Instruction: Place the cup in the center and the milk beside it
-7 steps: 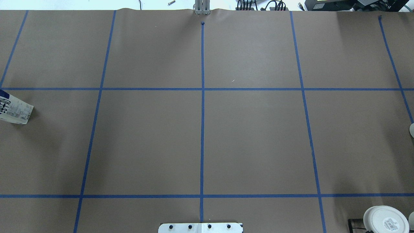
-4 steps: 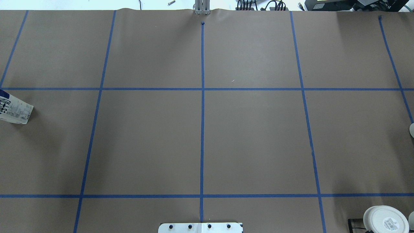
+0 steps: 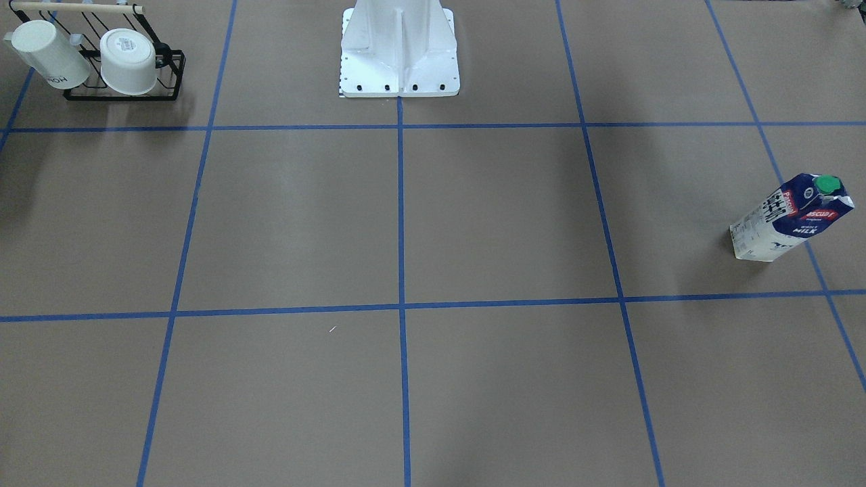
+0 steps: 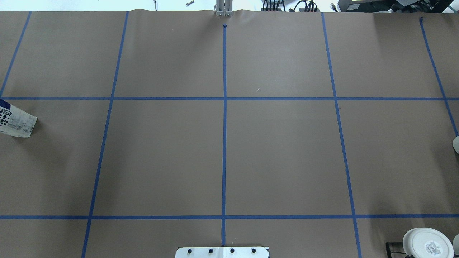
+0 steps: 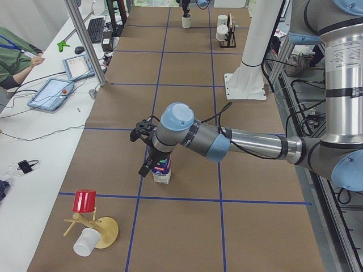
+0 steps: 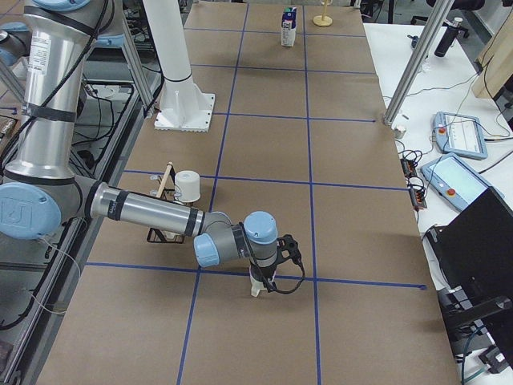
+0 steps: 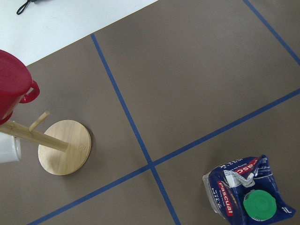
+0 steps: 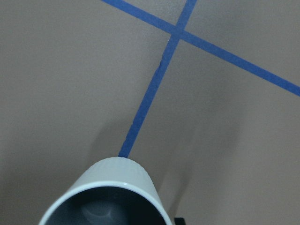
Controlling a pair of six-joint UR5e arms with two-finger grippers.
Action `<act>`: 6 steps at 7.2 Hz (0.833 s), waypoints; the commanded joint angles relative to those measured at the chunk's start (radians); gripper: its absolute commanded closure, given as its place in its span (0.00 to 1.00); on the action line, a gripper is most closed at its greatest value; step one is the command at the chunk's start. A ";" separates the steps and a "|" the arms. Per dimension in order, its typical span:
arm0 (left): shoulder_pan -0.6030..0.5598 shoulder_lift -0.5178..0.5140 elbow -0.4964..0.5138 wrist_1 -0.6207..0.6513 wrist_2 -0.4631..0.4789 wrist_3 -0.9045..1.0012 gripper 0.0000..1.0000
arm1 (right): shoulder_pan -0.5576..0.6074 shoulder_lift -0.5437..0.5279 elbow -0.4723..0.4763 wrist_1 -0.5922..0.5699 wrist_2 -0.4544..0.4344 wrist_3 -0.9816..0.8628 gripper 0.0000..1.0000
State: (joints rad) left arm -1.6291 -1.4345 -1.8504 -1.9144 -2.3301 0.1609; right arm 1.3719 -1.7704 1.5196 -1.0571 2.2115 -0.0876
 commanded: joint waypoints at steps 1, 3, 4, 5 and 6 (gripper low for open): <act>0.000 0.000 0.005 0.000 0.000 0.000 0.01 | 0.000 0.008 0.043 -0.007 0.049 0.002 1.00; 0.000 -0.001 0.010 0.000 0.000 0.000 0.01 | 0.009 0.087 0.091 -0.010 0.161 0.015 1.00; 0.000 -0.001 0.013 0.000 0.000 0.000 0.01 | 0.007 0.185 0.085 -0.011 0.210 0.038 1.00; 0.000 -0.001 0.013 0.000 0.002 -0.001 0.01 | -0.023 0.266 0.096 0.000 0.224 0.195 1.00; 0.000 0.000 0.013 0.000 0.002 -0.001 0.01 | -0.121 0.345 0.138 -0.001 0.231 0.415 1.00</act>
State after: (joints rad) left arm -1.6291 -1.4355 -1.8384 -1.9144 -2.3292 0.1601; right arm 1.3358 -1.5294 1.6211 -1.0610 2.4228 0.1021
